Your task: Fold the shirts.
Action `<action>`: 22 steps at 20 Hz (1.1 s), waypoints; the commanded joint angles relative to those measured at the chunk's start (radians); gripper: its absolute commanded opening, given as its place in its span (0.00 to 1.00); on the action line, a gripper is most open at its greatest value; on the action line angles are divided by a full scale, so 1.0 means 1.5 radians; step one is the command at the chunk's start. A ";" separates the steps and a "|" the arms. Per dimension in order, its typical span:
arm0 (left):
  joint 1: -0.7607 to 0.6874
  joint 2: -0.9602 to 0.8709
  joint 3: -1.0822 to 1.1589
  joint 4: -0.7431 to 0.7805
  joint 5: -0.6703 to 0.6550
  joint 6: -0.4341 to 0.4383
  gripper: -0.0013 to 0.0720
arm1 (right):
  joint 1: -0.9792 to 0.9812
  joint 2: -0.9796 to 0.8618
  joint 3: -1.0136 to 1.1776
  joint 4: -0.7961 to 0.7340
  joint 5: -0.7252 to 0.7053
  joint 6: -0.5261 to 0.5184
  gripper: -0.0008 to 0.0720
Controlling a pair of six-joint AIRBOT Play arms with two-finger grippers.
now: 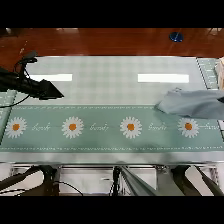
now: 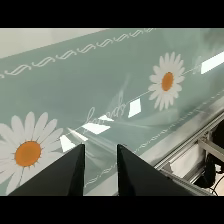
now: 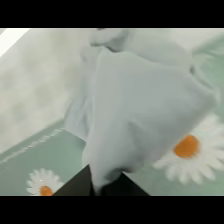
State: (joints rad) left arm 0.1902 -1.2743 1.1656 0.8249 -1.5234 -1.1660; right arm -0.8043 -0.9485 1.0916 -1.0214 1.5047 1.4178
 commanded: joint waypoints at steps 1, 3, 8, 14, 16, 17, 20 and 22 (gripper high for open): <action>0.000 0.002 0.000 -0.017 0.002 0.022 0.37 | -0.102 0.024 0.019 -0.174 0.129 0.038 0.04; 0.000 0.002 0.000 -0.023 0.002 0.022 0.37 | -0.128 0.024 0.019 -0.323 0.181 0.037 0.04; 0.001 0.014 0.000 -0.085 -0.022 0.054 0.37 | -0.194 0.030 0.019 -0.525 0.199 0.061 0.04; 0.001 0.016 0.000 -0.114 -0.022 0.070 0.37 | -0.331 0.030 0.018 -0.583 0.204 0.065 0.04; 0.001 0.016 0.000 -0.117 -0.019 0.071 0.37 | -0.376 0.030 -0.004 -0.580 0.204 0.065 0.04; 0.002 0.016 0.000 -0.117 -0.019 0.071 0.37 | -0.393 0.030 -0.026 -0.581 0.205 0.065 0.04; 0.002 0.016 0.000 -0.117 -0.019 0.071 0.37 | -0.418 0.030 -0.135 -0.597 0.203 0.062 0.04; 0.002 0.016 0.000 -0.117 -0.019 0.071 0.37 | -0.418 0.030 -0.218 -0.665 0.181 0.062 0.04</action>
State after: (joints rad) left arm 0.1921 -1.2510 1.1656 0.6506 -1.5524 -1.0611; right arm -1.4040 -0.9047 0.9028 -1.9167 1.8008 1.5120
